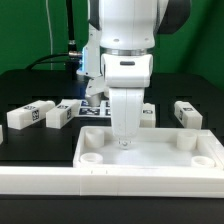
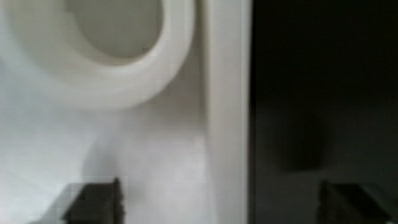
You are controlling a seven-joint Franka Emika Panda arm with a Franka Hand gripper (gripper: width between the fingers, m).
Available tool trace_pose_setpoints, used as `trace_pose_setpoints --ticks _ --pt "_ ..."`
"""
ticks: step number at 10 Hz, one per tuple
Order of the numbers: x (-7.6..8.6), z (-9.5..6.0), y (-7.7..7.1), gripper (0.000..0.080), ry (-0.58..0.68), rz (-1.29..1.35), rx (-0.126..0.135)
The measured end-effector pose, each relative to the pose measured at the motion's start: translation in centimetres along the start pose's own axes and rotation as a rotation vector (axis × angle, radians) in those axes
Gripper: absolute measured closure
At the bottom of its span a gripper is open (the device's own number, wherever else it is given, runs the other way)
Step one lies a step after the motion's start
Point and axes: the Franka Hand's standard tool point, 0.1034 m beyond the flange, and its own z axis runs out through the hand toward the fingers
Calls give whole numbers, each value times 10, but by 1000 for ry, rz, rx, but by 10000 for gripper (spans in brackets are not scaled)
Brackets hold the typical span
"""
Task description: Assemble desk
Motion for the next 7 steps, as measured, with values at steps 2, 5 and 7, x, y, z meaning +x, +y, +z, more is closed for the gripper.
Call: trace_pose_setpoints --ticks 2,5,7 --pt "2 -20 0 155 -2 110 -25" --pt "26 -59 3 150 -1 322 -70" --pt "56 -67 -1 151 3 457 -72"
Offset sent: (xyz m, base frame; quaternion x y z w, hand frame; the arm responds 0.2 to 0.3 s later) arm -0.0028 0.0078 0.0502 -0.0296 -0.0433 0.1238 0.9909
